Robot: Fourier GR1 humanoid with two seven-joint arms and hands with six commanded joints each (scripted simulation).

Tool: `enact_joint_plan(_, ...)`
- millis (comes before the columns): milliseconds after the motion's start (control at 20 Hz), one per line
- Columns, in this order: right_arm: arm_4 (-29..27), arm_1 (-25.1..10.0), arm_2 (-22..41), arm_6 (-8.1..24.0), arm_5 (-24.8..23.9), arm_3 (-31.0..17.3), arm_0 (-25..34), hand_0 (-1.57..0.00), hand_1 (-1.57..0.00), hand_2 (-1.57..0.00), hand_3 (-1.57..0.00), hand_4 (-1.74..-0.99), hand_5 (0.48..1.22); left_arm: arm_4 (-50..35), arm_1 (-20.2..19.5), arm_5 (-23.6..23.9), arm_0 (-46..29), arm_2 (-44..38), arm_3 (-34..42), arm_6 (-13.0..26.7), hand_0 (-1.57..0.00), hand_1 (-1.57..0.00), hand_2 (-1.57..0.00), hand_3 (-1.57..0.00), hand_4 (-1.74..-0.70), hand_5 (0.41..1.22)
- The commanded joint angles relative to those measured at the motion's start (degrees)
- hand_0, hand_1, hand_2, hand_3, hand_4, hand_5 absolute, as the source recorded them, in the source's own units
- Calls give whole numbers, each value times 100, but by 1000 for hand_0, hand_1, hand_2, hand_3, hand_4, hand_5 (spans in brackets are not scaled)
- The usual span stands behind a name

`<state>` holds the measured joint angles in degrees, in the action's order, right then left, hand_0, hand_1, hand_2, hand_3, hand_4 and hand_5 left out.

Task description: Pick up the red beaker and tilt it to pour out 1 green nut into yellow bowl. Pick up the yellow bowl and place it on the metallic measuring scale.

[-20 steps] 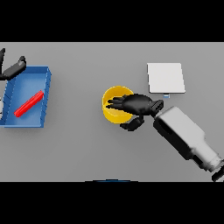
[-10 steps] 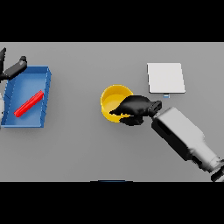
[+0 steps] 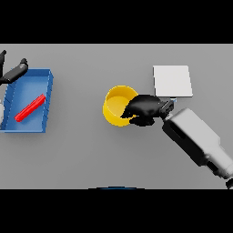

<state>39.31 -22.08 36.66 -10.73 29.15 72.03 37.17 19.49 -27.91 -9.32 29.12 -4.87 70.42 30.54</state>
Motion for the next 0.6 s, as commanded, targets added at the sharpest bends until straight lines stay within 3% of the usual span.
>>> enact_joint_plan(0,-40,-71,-58,55,34,51,20,-1528,-1518,-1517,-1357,-1714,1213,-3,4,-14,-9,11,17,-6,1,1,1,1,-784,727)
enact_joint_plan(150,-156,-276,-167,235,226,323,192,-1549,-1544,-1543,-1325,-1721,1217,24,0,26,6,9,-15,-36,1,1,1,1,-788,733)
enact_joint_plan(350,-259,-211,-224,599,357,258,353,-1562,-1551,-1559,-1353,-1724,1218,-40,-44,21,-9,-57,67,-98,1,1,1,1,-800,737)
enact_joint_plan(500,-326,-453,-378,553,336,274,403,-1566,-1561,-1565,-1269,-1723,1219,-26,-67,-7,56,-59,-32,-68,1,1,1,1,-795,747)
enact_joint_plan(550,-283,-534,-407,622,250,271,419,-1471,-1535,-1566,-1279,-1723,1220,-65,-108,-46,30,-92,-15,-113,1,1,1,1,-794,748)
